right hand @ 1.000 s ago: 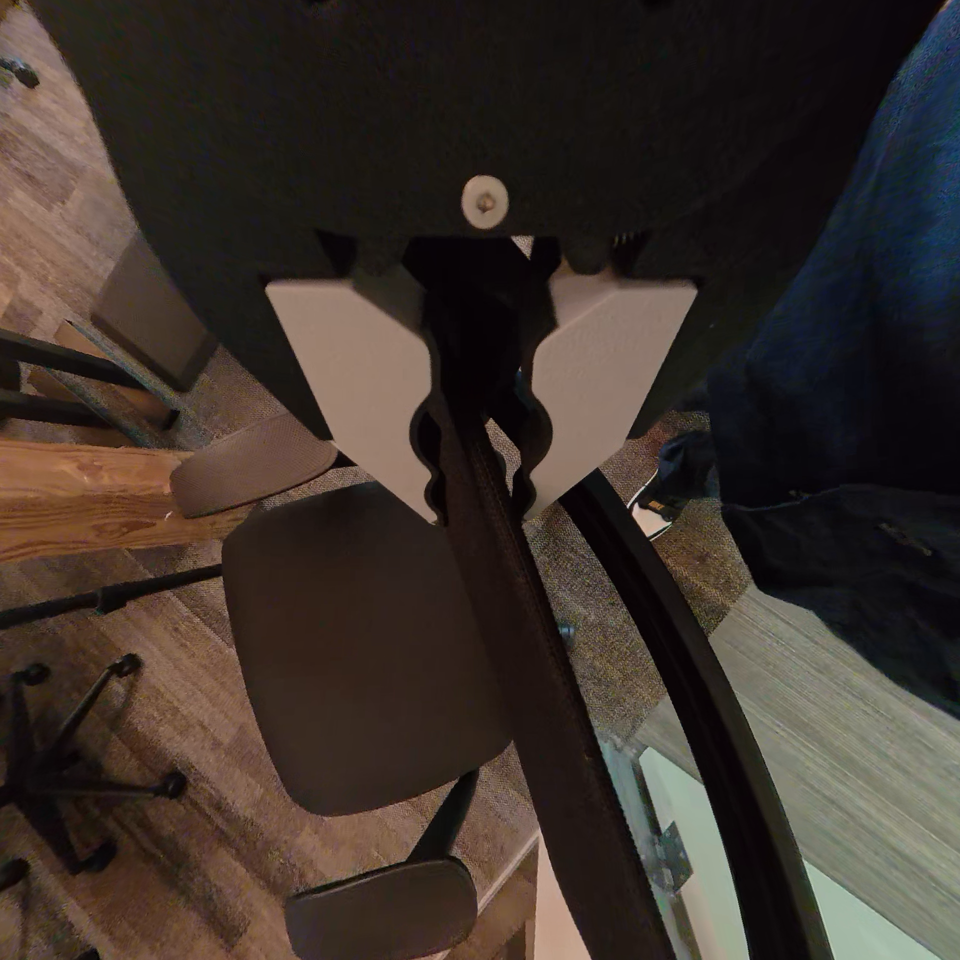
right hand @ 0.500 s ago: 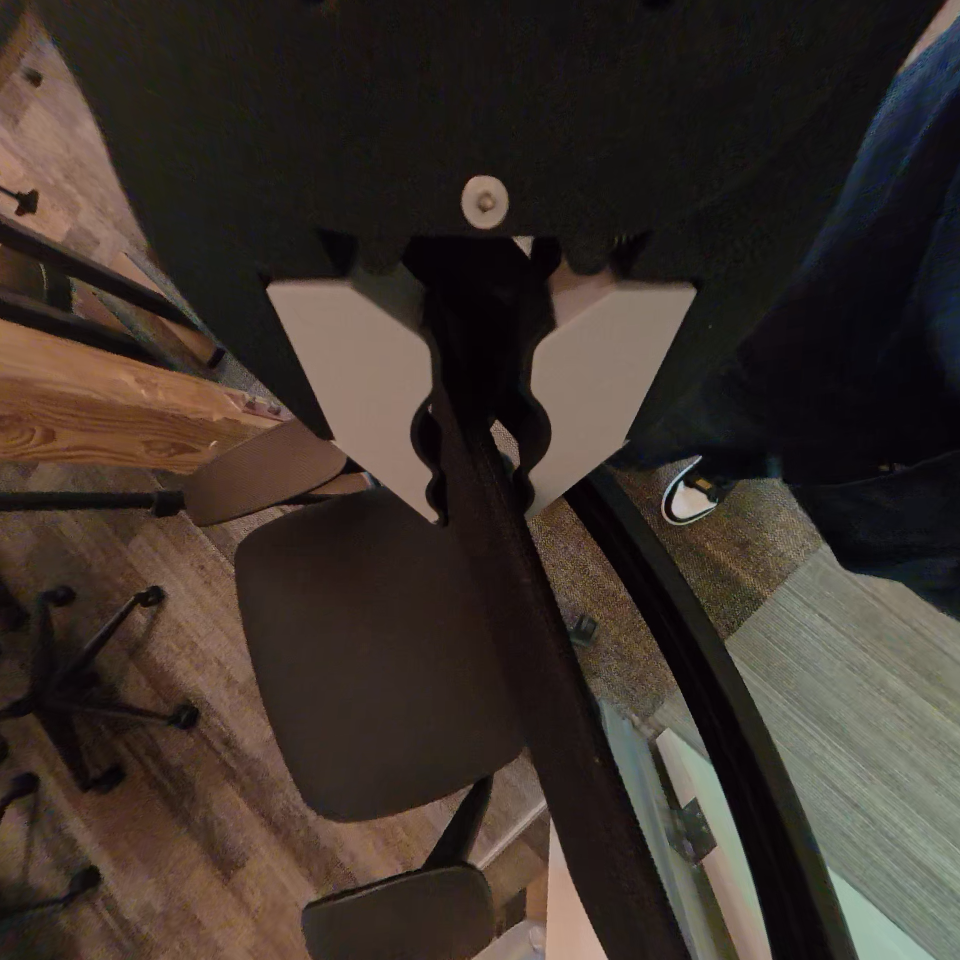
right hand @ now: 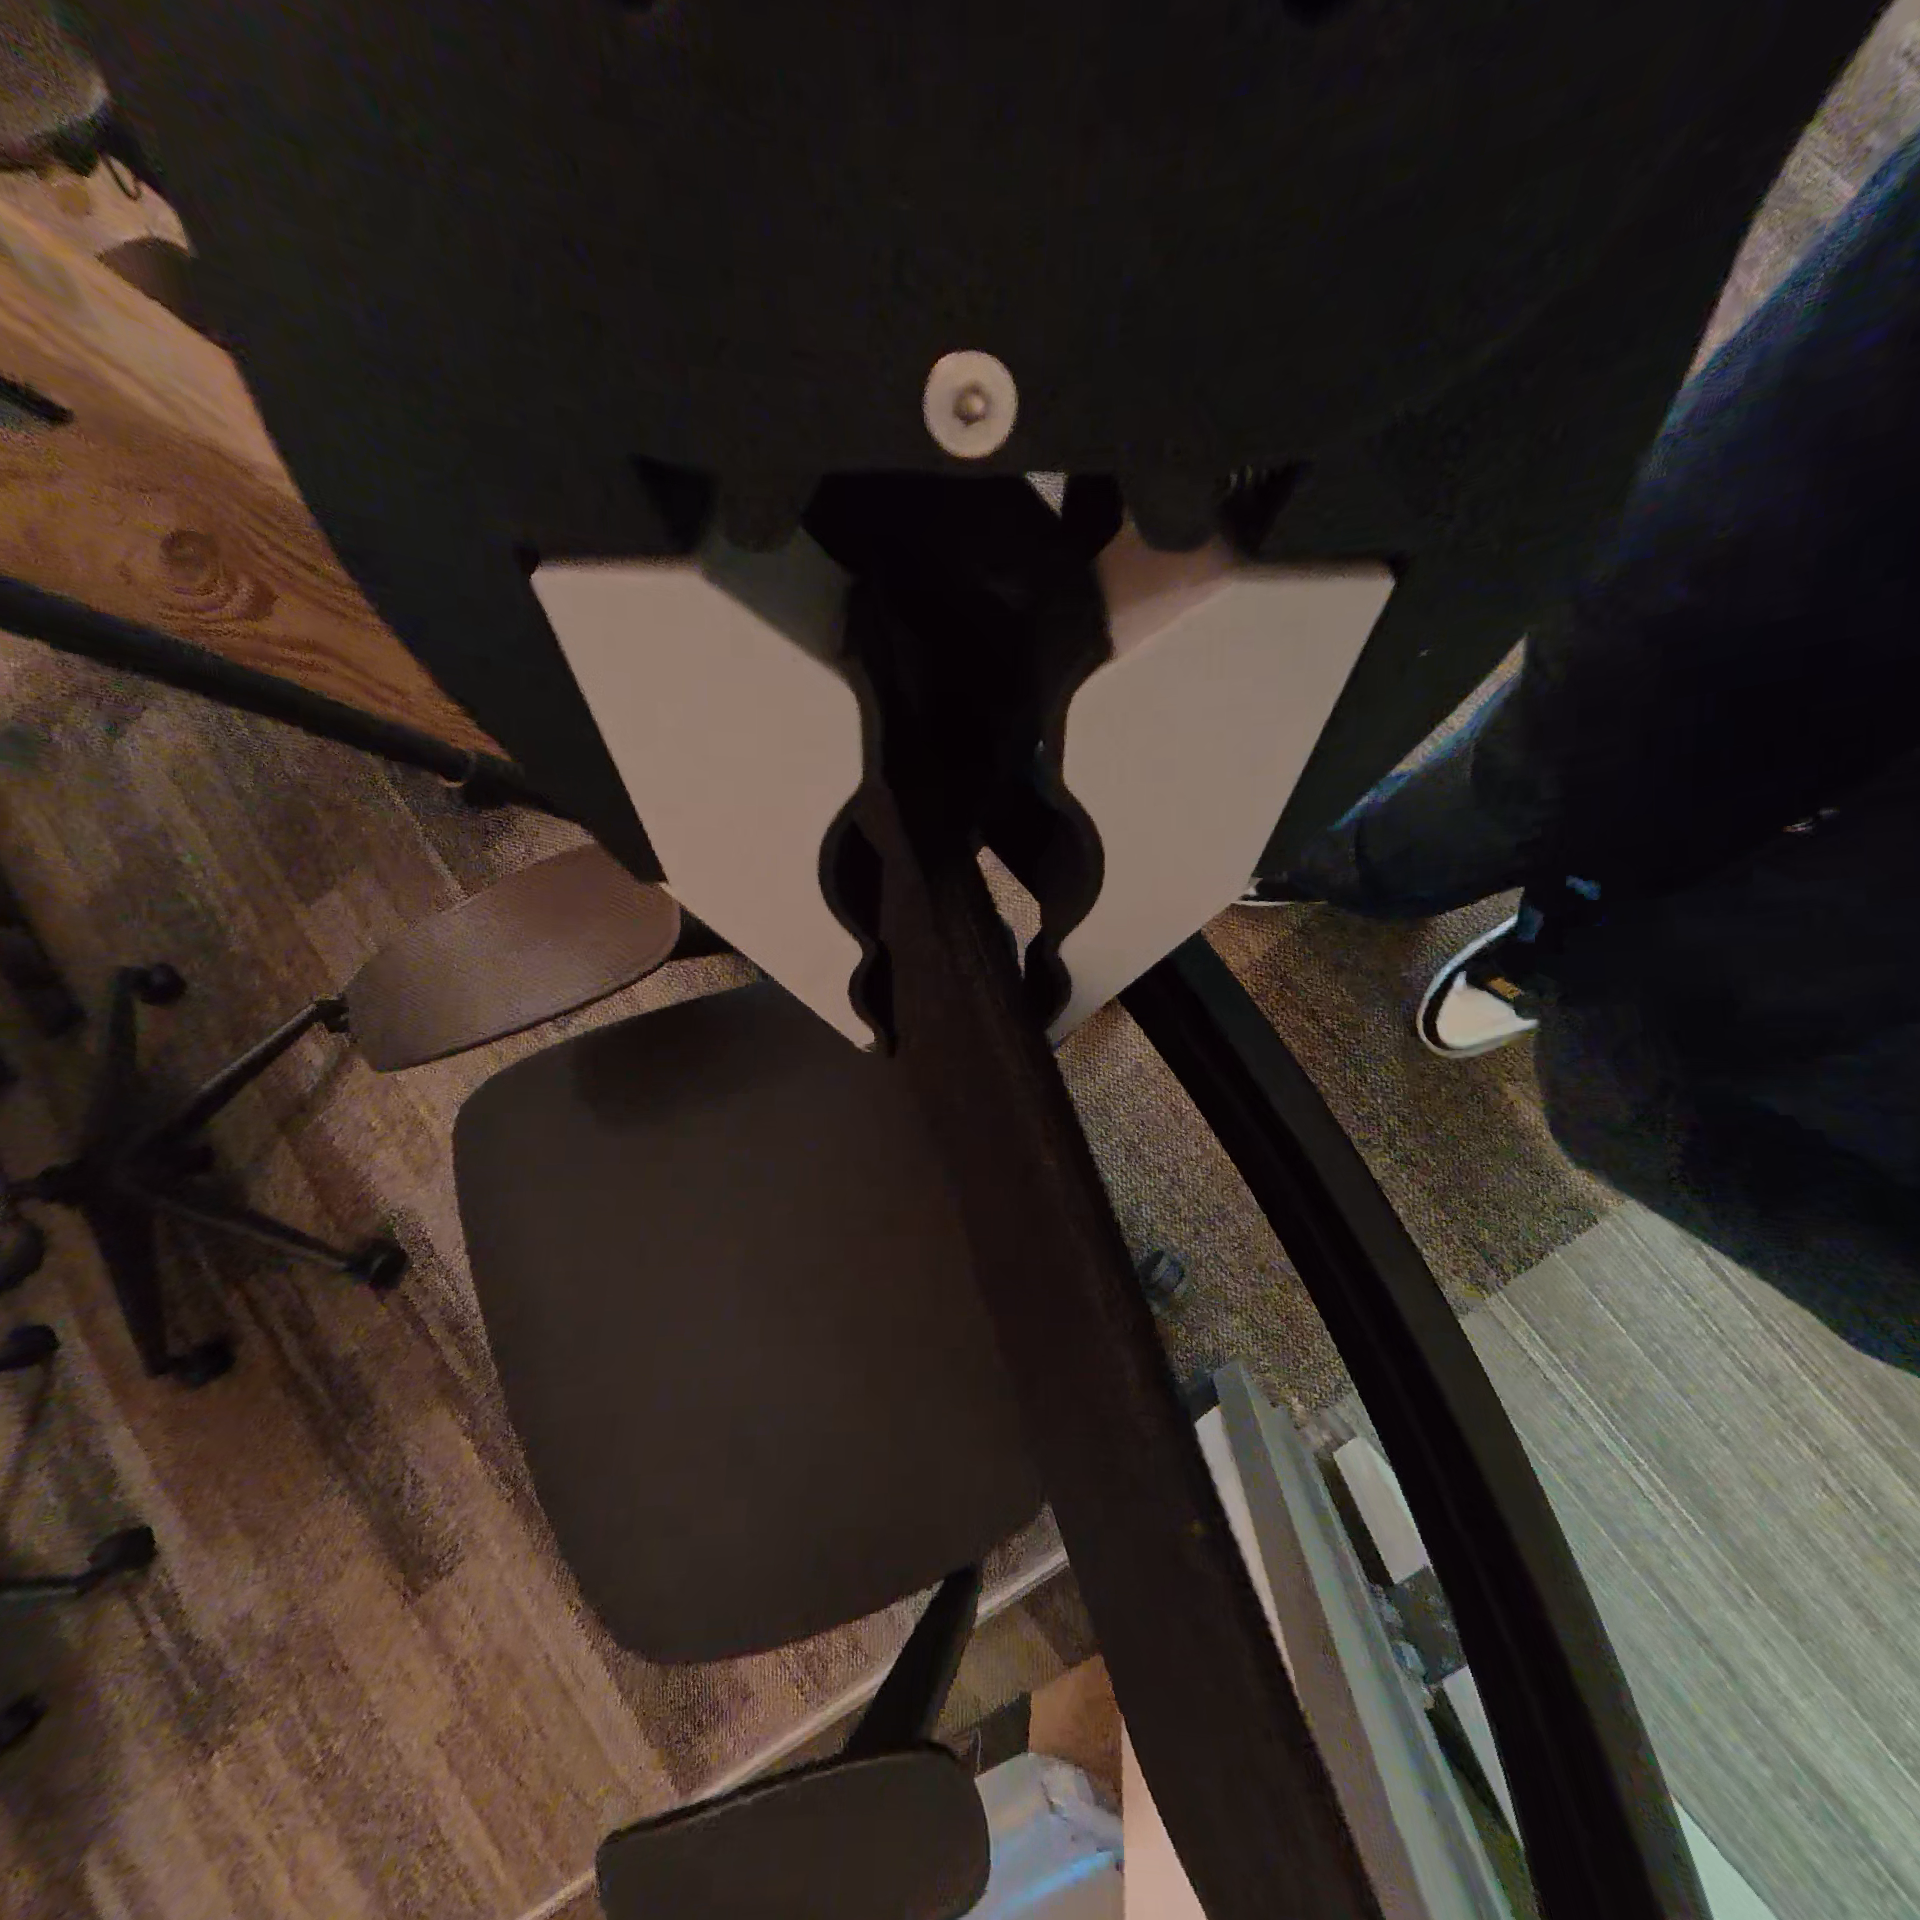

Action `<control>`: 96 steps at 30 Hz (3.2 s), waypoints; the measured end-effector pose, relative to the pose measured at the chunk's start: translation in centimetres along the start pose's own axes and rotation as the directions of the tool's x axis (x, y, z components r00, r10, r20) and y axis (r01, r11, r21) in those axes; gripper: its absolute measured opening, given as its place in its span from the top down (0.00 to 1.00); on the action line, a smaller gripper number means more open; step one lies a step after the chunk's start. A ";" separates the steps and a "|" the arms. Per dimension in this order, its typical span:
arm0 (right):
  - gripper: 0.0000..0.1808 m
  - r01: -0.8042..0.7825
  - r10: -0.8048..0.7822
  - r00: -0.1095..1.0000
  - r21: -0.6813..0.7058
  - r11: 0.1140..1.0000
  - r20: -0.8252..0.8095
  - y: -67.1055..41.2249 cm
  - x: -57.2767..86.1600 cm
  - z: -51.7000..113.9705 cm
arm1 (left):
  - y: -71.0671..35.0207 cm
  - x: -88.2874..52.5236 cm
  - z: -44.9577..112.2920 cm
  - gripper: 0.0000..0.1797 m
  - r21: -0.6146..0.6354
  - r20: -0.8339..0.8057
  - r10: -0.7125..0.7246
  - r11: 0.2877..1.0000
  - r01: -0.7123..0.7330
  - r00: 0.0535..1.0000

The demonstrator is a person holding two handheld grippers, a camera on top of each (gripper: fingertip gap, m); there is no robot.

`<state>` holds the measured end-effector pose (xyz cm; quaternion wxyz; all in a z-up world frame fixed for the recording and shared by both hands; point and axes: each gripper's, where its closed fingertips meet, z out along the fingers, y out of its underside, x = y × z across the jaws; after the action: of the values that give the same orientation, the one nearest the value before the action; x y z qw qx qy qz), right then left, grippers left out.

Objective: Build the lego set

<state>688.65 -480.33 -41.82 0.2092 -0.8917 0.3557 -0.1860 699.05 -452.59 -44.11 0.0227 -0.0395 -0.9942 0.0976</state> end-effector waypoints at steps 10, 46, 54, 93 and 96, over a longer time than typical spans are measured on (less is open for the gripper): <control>0.85 0.035 -0.035 0.999 -0.001 0.999 0.002 -4.2 11.1 5.2 | -2.2 -10.4 0.1 0.68 0.004 0.030 -0.062 0.998 0.062 0.998; 0.85 0.114 -0.114 0.993 0.009 0.993 -0.020 -27.2 59.3 29.8 | -9.7 -62.1 0.1 0.68 0.010 0.064 -0.239 0.971 0.239 0.969; 0.85 0.128 -0.127 0.992 0.021 0.992 -0.022 -32.1 69.5 35.1 | -11.6 -73.8 0.2 0.68 0.019 0.083 -0.256 0.967 0.256 0.963; 0.57 -0.347 0.566 0.604 0.455 0.821 -0.562 -11.3 107.6 16.0 | -42.8 -106.2 -10.6 0.58 0.534 0.245 -0.293 0.836 0.123 0.924; 0.54 -0.382 0.525 0.639 0.361 0.851 -0.562 -5.8 110.1 16.2 | -56.4 -100.9 -8.9 0.59 0.605 0.151 -0.084 0.796 -0.025 0.985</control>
<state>774.32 -551.03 -32.35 0.2068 -0.6264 0.5967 -0.4570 795.86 -514.40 -28.13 -0.0494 -0.0062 -0.9098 0.4121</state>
